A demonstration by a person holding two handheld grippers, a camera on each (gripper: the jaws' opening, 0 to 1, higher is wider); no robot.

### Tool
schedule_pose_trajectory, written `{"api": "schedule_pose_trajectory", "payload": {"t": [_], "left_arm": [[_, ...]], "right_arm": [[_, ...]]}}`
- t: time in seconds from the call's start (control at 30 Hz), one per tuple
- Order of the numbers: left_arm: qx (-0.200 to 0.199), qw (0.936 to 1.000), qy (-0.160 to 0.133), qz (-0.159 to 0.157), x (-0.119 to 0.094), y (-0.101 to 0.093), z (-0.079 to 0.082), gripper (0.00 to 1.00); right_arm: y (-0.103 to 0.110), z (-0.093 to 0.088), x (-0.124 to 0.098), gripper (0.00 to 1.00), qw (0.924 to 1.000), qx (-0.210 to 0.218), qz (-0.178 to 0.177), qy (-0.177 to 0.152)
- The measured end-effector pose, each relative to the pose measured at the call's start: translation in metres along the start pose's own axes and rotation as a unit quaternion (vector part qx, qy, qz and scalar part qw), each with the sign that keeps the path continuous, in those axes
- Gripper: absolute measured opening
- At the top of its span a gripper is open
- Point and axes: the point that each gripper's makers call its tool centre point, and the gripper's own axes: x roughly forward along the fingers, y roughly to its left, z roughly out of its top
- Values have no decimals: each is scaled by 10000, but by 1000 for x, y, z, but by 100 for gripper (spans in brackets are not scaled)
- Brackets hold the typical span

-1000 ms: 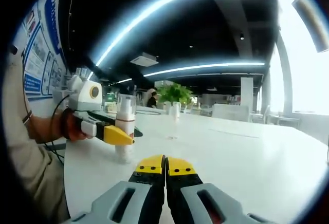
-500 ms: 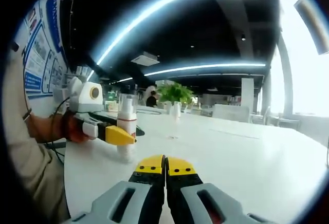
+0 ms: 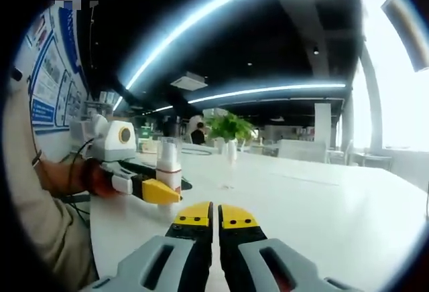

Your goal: Clamp pump bottle remove cover press pump head put on cover

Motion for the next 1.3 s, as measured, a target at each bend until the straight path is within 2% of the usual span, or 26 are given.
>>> {"api": "schedule_pose_trajectory", "payload": {"t": [0.47, 0.7, 0.87, 1.17, 1.3], "left_arm": [[-8, 10000, -10, 14, -1, 0, 0, 14], [-12, 10000, -13, 13, -1, 0, 0, 14], [-13, 10000, -12, 20, -1, 0, 0, 14], [9, 10000, -13, 35, -1, 1, 0, 14], [9, 10000, -13, 39, -1, 0, 0, 14]], "right_arm": [[13, 32, 5, 3, 9998, 113, 55, -127], [18, 39, 10, 8, 9996, 234, 75, -135], [31, 48, 14, 11, 9992, 282, 195, -229], [50, 51, 25, 17, 9985, 287, 438, -187], [50, 52, 23, 19, 9983, 308, 461, -187]]}}
